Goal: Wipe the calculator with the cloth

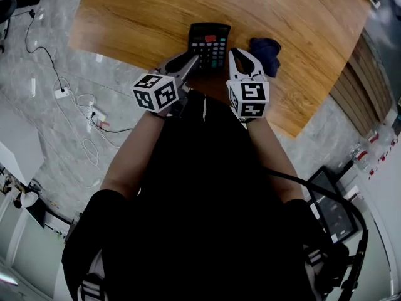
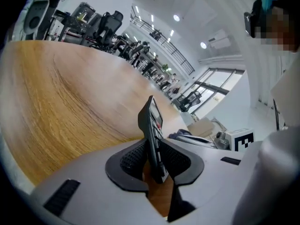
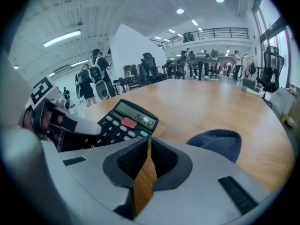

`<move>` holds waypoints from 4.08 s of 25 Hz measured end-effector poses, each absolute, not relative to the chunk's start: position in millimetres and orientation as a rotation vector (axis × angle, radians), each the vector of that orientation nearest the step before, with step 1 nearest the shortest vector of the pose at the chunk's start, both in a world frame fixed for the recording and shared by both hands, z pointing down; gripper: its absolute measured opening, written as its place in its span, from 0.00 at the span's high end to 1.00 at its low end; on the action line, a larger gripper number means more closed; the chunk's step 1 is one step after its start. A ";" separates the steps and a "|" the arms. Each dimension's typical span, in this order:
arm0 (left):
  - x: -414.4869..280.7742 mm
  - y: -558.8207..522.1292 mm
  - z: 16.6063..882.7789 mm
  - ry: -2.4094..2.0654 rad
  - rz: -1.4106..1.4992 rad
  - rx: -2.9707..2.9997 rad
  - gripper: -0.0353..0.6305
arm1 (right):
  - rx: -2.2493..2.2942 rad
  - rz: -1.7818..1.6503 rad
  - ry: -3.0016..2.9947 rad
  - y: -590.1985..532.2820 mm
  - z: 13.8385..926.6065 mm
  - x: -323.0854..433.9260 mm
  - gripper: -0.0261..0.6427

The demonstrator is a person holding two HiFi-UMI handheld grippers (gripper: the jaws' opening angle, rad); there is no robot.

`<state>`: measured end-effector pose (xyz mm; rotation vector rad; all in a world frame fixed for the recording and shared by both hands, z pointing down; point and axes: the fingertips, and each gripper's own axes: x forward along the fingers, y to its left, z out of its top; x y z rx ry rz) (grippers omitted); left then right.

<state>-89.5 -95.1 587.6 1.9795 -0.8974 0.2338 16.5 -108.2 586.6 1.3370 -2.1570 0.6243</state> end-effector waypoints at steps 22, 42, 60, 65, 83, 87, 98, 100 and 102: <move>-68.7 -96.7 555.3 -0.876 -0.013 1.873 0.84 | 1.413 0.632 -1.816 -91.4 610.9 123.3 0.72; -59.8 -87.1 520.7 -0.785 -0.149 1.866 0.84 | 1.387 0.321 -2.104 -105.0 537.7 101.6 0.84; -50.4 -83.3 493.6 -0.769 -0.218 1.879 0.84 | 1.026 0.150 -2.486 -92.2 443.0 -47.7 0.84; -60.0 -86.3 491.0 -0.792 -0.232 1.879 0.84 | 0.993 0.196 -2.539 -81.7 435.1 -54.6 0.84; -65.7 -112.6 476.0 -0.777 -0.386 1.811 0.84 | 1.320 0.379 -2.268 -85.6 485.6 55.2 0.84; -63.9 -112.6 472.7 -0.777 -0.404 1.808 0.84 | 1.279 0.352 -2.292 -82.7 479.2 42.3 0.84; -69.3 -108.6 470.9 -0.802 -0.442 1.784 0.84 | 1.057 0.287 -2.471 -62.8 447.9 -34.9 0.84; -73.4 -110.6 465.4 -0.805 -0.457 1.800 0.84 | 1.041 0.278 -2.493 -61.5 440.5 -43.5 0.84; -76.2 -109.9 461.2 -0.807 -0.456 1.812 0.84 | 1.039 0.278 -2.501 -60.4 437.8 -45.4 0.84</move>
